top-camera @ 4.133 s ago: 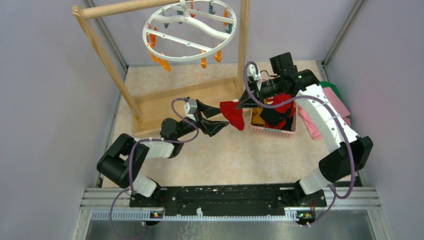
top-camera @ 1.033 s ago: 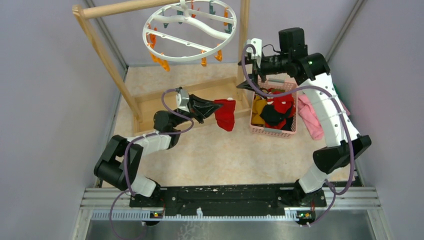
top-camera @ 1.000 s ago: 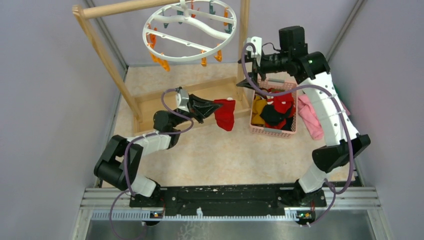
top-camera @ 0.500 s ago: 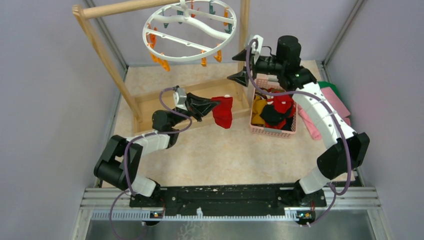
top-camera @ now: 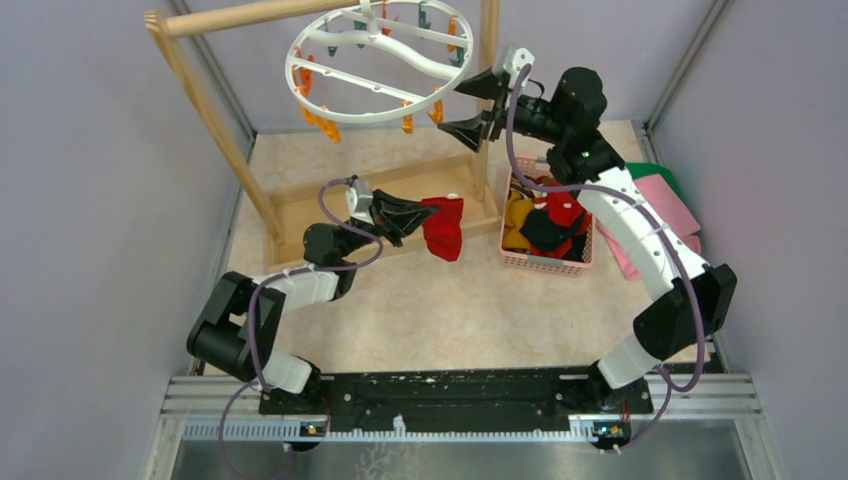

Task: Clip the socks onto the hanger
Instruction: Open the clamp at the hanger.

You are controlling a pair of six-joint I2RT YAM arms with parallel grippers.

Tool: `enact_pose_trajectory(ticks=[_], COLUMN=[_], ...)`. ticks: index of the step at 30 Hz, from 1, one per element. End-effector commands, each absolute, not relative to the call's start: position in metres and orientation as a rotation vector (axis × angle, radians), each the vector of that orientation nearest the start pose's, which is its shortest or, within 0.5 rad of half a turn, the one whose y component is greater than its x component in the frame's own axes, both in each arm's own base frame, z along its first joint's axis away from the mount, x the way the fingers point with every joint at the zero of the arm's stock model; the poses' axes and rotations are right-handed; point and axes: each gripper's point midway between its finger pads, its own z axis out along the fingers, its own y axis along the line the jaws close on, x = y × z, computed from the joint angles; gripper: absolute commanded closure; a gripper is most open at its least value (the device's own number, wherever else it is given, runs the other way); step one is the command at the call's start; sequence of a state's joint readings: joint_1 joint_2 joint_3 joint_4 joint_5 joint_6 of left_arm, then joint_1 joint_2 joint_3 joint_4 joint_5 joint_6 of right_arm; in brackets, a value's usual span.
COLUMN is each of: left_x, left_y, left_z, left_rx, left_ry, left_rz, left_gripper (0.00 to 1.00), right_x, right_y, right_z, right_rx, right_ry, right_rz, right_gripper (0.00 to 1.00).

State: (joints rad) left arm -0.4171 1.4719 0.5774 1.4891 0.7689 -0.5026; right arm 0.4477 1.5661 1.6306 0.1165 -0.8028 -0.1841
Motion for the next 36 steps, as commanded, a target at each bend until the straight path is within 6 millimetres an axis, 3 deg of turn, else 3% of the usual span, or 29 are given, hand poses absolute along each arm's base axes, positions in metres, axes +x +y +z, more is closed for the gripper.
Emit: enact_pose_trajectory(ticks=[1, 10, 29, 36], left_x=[0.249, 0.25, 0.252, 0.253], left_y=[-0.257, -0.257, -0.258, -0.259], left_z=[0.354, 0.354, 0.354, 0.354], left_rx=[0.746, 0.741, 0.737, 0.734], left_ry=[0.682, 0.685, 0.693, 0.699], left_rz=[-1.084, -1.087, -1.105, -1.114], left_gripper=[1.0, 1.0, 1.0, 1.0], right_x=[0.366, 0.372, 0.371, 0.373], right_y=[0.317, 0.33, 0.338, 0.339], right_z=[0.472, 0.467, 0.47, 0.463], right_rx=[-0.989, -0.958, -0.874, -0.882], right_ry=[1.011, 1.042, 1.066, 1.058], right_rz=[0.787, 0.814, 0.881, 0.856], right_gripper=[0.27, 0.27, 0.29, 0.29])
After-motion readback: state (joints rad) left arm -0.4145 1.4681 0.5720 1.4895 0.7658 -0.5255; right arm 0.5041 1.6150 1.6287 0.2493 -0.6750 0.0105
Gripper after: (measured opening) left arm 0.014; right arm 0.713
